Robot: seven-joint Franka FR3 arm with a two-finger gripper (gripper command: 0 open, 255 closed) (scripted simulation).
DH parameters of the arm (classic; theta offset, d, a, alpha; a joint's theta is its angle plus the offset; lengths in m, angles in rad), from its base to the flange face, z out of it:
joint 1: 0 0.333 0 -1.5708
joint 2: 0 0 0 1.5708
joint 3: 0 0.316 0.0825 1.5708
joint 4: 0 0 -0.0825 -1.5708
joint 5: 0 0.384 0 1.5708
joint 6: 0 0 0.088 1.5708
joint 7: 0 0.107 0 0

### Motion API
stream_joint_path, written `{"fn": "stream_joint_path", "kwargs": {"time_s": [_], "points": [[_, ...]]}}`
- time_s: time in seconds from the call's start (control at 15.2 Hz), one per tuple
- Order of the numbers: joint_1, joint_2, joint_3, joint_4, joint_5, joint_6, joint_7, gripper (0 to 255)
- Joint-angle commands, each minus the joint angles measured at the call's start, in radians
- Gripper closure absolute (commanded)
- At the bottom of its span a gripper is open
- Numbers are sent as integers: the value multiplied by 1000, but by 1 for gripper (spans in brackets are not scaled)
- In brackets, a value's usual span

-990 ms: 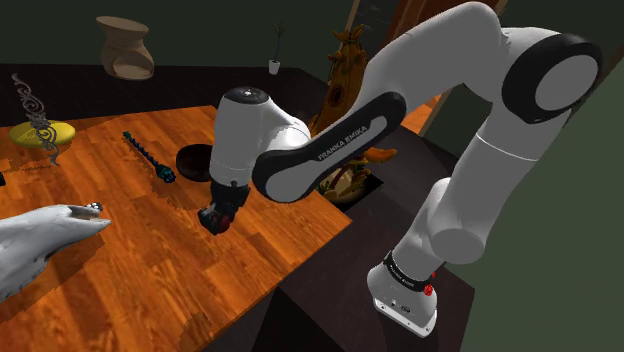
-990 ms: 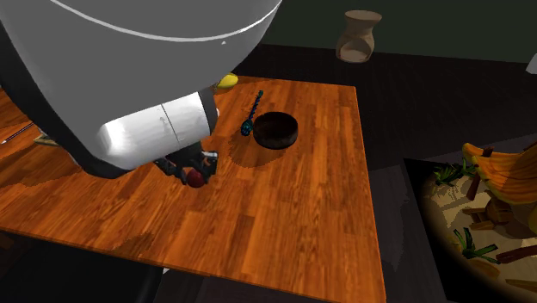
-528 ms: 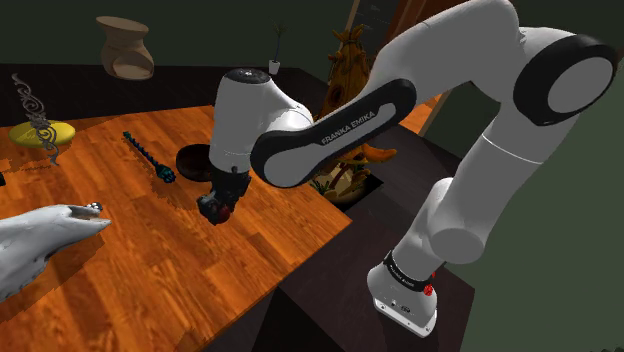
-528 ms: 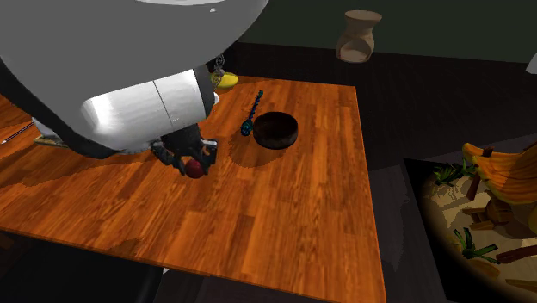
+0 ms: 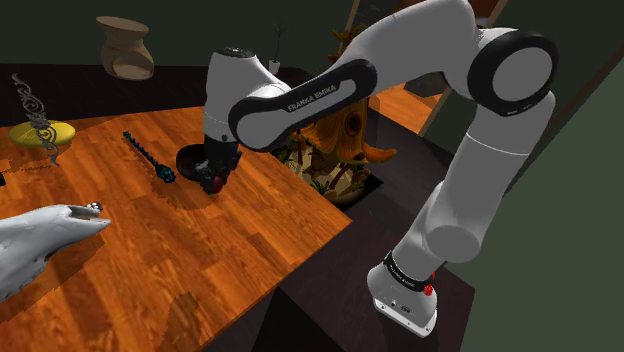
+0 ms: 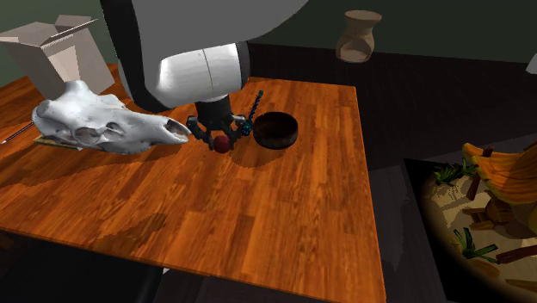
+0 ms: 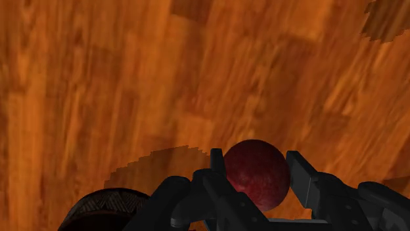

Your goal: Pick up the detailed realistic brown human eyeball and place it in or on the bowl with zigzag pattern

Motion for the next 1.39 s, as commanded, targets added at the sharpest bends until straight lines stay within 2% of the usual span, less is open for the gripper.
{"fn": "stream_joint_path", "kwargs": {"time_s": [0.0, 0.66, 0.92, 1.19, 1.32], "points": [[-20, 39, -18, 54, -8, -16, -37, 255], [-88, 286, -85, 425, -43, -144, -182, 255], [-105, 409, -106, 625, -51, -221, -236, 255], [-113, 559, -123, 879, -58, -324, -290, 255], [-113, 568, -125, 867, -60, -303, -289, 255]]}}
